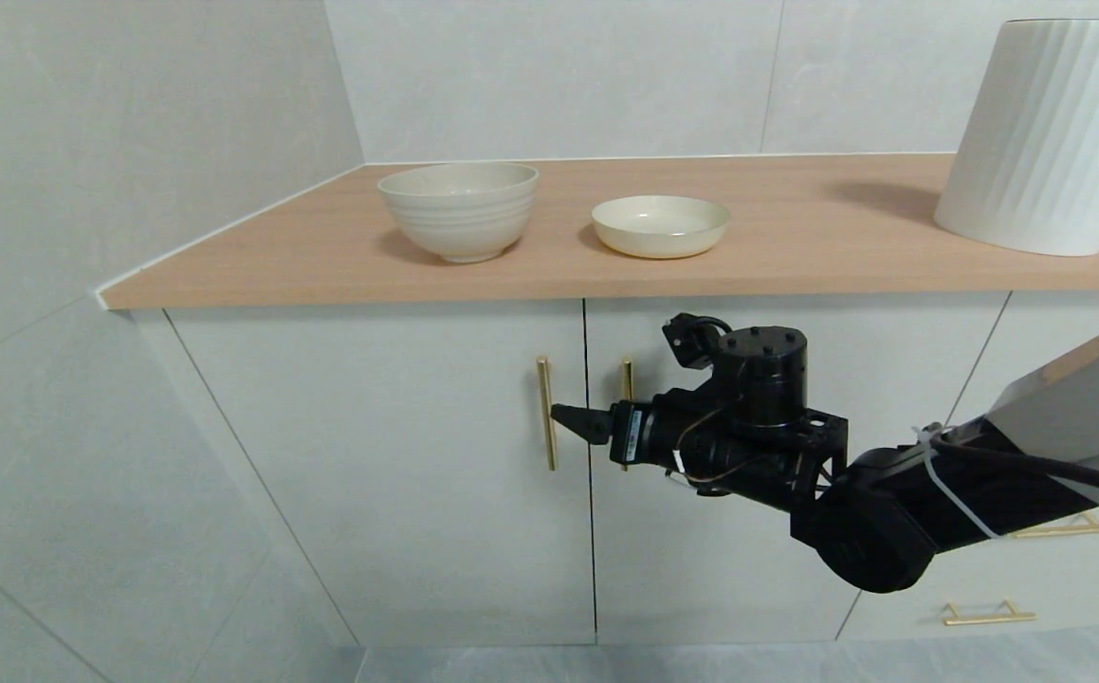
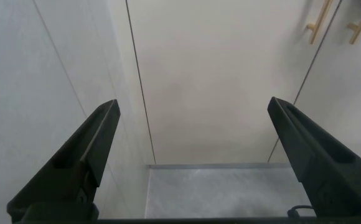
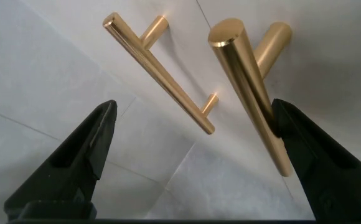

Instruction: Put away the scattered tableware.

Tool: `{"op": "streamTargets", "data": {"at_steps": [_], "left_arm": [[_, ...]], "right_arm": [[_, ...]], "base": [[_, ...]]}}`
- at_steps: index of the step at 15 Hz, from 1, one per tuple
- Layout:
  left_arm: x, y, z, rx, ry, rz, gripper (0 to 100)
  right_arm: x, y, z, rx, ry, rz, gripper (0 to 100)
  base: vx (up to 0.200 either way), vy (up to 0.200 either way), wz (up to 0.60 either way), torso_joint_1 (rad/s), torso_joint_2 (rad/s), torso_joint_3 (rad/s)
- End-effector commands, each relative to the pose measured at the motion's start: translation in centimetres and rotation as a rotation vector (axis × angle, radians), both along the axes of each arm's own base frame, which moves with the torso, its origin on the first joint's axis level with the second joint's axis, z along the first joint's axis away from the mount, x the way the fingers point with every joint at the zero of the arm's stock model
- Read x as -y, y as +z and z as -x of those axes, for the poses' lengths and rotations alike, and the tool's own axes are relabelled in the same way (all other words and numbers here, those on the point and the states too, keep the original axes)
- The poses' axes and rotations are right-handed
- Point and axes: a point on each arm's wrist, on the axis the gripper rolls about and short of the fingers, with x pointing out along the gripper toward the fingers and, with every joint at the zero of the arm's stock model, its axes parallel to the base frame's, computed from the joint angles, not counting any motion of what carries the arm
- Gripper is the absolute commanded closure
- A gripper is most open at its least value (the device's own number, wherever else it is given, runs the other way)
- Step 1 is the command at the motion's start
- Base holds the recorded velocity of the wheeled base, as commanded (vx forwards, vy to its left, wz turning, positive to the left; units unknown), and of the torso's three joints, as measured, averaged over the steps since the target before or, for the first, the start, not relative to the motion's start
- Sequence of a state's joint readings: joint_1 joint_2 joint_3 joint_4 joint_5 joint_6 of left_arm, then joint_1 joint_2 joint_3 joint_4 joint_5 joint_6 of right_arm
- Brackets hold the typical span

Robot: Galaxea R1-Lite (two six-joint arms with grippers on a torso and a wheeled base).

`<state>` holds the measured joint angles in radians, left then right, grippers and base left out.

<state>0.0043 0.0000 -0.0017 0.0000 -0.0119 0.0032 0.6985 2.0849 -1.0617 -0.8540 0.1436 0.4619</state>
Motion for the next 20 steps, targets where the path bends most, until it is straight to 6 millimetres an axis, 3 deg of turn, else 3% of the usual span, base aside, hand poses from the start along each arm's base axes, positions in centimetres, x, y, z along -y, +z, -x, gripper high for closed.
{"op": "streamTargets", "data": {"at_steps": [1,4,9,14,16,19,20], "left_arm": [[0.0,0.0,0.0,0.000,0.000,0.000,0],[0.0,0.0,0.0,0.000,0.000,0.000,0],[0.0,0.0,0.0,0.000,0.000,-0.001,0],[0.0,0.0,0.0,0.001,-0.002,-0.006,0],[0.0,0.0,0.0,0.004,-0.006,-0.077,0],[0.2,2.9,0.5,0.043,-0.107,-0.106,0],[0.5,5.6,-0.3,-0.051,-0.222,-0.094,0]], "right_arm": [[-0.2,0.4,0.5,-0.007,0.014,-0.015,0],[-0.1,0.9,1.5,-0.022,0.027,-0.032,0],[1.5,1.1,3.6,-0.050,0.084,-0.013,0],[3.7,2.5,6.6,-0.058,0.159,-0.022,0],[4.1,2.5,7.2,-0.065,0.170,-0.016,0],[4.3,2.0,7.8,-0.083,0.183,-0.004,0],[4.2,1.9,8.0,-0.087,0.189,-0.001,0]], "base": [[0.000,0.000,0.00,0.000,0.00,0.000],[0.000,0.000,0.00,0.000,0.00,0.000],[0.000,0.000,0.00,0.000,0.00,0.000],[0.000,0.000,0.00,0.000,0.00,0.000],[0.000,0.000,0.00,0.000,0.00,0.000],[0.000,0.000,0.00,0.000,0.00,0.000],[0.000,0.000,0.00,0.000,0.00,0.000]]}}
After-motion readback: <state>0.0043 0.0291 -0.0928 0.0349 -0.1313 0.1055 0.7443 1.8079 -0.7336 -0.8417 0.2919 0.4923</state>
